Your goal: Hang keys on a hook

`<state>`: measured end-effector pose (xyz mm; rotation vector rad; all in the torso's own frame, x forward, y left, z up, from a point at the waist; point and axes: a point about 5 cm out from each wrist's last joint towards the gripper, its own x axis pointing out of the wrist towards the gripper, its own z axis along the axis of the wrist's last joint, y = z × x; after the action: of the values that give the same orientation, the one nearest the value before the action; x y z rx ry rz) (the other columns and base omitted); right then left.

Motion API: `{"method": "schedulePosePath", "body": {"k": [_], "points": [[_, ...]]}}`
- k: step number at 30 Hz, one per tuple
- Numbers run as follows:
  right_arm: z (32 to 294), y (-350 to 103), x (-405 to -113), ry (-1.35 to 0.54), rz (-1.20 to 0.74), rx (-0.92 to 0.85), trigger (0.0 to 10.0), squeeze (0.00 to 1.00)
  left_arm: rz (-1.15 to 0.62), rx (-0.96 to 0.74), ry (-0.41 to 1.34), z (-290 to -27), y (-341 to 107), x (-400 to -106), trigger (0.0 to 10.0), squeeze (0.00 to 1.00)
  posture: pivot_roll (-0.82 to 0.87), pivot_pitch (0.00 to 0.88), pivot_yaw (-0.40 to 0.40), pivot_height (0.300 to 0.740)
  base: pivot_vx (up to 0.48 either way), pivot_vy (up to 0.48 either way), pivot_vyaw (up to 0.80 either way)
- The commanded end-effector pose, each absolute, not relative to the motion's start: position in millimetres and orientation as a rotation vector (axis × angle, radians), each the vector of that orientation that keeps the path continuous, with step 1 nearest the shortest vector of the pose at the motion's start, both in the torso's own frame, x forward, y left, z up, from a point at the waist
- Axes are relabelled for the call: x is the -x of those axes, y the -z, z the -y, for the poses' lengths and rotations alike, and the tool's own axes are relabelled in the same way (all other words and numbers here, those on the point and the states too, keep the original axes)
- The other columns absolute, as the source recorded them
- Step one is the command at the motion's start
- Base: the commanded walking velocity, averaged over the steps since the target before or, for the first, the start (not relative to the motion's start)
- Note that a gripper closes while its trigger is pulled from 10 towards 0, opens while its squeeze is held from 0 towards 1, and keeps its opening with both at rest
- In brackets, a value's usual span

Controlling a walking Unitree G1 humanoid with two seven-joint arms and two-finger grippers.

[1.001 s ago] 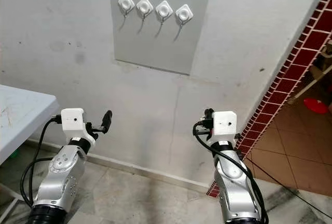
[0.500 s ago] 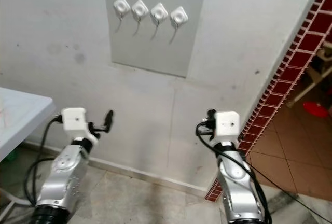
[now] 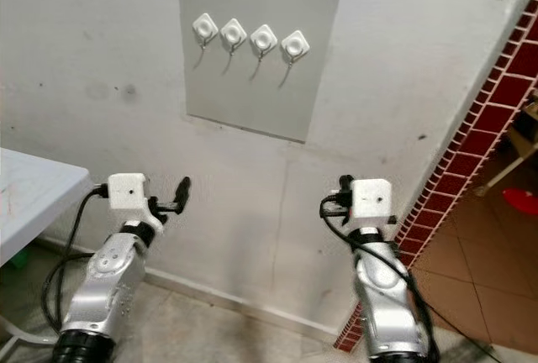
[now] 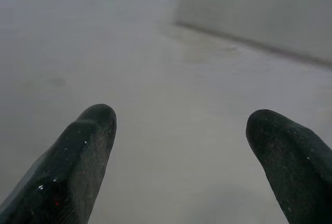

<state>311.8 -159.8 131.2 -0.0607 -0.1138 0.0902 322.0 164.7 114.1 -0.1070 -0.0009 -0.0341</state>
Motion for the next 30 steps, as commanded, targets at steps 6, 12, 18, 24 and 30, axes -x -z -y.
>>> {"method": "schedulePosePath", "body": {"k": [6, 12, 18, 24, 30], "points": [[173.1, -130.9, -309.3, -0.058, 0.106, 0.079, 10.0, 0.0, -0.002, 0.124, 0.059, -153.5, -115.4, -321.9, 10.0, 0.0, 0.03, 0.017, -0.072, 0.74, 0.272, 0.0, 0.0], [172.5, -130.7, -309.5, -0.082, 0.102, 0.09, 10.0, 0.0, -0.01, 0.153, 0.045, -153.9, -114.7, -321.0, 10.0, 0.0, 0.03, 0.023, -0.072, 0.74, 0.123, 0.0, 0.0], [176.3, -141.0, -315.5, -0.156, 0.126, 0.132, 10.0, 0.0, -0.003, 0.116, 0.076, -150.0, -118.0, -320.7, 10.0, 0.0, 0.03, 0.041, -0.065, 0.74, 0.0, 0.0, 0.0], [168.7, -154.9, -321.9, -0.29, 0.162, 0.138, 10.0, 0.0, 0.056, 0.019, 0.208, -133.7, -133.6, -319.5, 10.0, 0.0, 0.02, 0.052, -0.065, 0.74, 0.0, 0.0, 0.0], [151.4, -174.2, -332.8, -0.426, 0.216, 0.103, 10.0, 0.0, 0.094, -0.013, 0.3, -119.7, -146.7, -319.5, 10.0, 0.0, 0.02, 0.061, -0.056, 0.74, 0.0, 0.0, 0.0]]}}
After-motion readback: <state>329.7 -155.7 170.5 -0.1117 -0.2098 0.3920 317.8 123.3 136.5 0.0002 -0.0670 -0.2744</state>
